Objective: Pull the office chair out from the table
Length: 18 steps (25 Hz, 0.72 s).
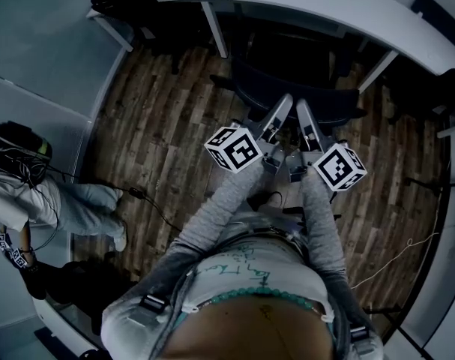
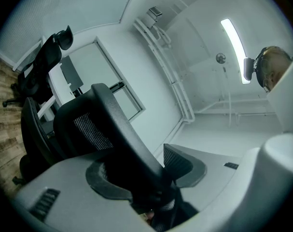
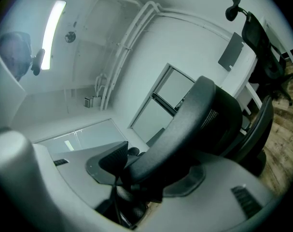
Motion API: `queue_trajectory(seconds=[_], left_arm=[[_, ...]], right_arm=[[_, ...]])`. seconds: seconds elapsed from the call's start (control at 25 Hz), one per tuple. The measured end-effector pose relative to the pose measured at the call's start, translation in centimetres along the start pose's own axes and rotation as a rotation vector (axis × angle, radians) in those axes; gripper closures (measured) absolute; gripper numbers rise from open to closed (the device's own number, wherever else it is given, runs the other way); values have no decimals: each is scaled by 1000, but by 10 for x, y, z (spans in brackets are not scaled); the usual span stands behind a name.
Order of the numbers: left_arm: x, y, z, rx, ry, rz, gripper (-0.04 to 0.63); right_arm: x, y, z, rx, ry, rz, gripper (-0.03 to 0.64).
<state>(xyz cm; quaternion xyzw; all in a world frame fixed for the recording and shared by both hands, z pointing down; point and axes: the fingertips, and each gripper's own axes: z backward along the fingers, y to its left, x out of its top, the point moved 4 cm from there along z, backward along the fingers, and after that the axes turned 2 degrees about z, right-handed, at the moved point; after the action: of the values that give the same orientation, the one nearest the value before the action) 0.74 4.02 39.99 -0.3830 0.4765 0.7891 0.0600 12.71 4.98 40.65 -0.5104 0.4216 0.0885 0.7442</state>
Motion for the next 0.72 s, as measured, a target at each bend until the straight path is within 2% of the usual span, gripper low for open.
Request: queue_trajectory(seconds=[0.36, 0.6, 0.72], left_arm=[[11, 8, 9, -22, 31, 15, 367], [12, 9, 5, -27, 65, 32, 367], [13, 8, 4, -41, 87, 19, 367]], right_arm=[[-11, 9, -6, -45, -19, 2, 387], [-5, 13, -10, -1, -43, 36, 387], [-5, 12, -11, -14, -39, 24, 387]])
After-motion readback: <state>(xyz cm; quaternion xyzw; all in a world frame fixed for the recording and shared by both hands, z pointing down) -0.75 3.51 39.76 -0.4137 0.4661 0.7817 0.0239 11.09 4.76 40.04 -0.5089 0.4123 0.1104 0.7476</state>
